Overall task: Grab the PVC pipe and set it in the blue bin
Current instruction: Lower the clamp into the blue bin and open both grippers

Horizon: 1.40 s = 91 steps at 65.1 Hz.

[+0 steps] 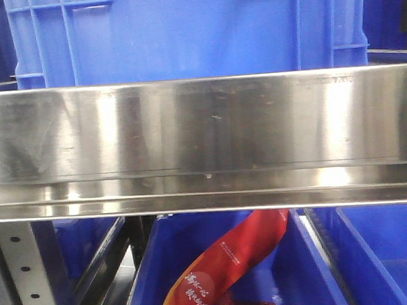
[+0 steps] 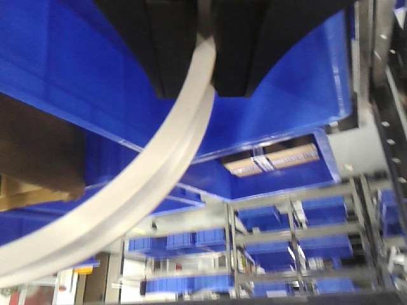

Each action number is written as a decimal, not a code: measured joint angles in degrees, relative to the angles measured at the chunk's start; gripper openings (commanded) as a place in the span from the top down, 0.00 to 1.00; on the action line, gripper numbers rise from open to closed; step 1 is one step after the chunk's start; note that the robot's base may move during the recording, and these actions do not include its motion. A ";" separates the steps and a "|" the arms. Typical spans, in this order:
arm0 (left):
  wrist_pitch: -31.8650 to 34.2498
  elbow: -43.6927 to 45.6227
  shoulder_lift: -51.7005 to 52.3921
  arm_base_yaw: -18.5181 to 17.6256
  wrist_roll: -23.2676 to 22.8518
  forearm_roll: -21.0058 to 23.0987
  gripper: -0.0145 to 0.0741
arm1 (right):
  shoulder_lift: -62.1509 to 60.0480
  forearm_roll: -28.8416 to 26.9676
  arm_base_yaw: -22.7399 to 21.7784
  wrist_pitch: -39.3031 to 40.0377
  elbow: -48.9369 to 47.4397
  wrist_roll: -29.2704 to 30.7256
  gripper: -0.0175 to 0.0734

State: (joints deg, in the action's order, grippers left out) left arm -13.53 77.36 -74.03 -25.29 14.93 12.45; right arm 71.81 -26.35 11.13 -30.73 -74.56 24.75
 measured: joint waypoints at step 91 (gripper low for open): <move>-9.38 12.68 -15.76 0.00 -4.68 2.06 0.96 | 12.28 0.58 0.49 -4.70 -9.96 -2.83 0.99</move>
State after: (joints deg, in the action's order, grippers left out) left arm -22.91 90.04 -89.79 -25.29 10.24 14.52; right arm 84.08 -25.77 11.62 -35.43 -84.52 21.92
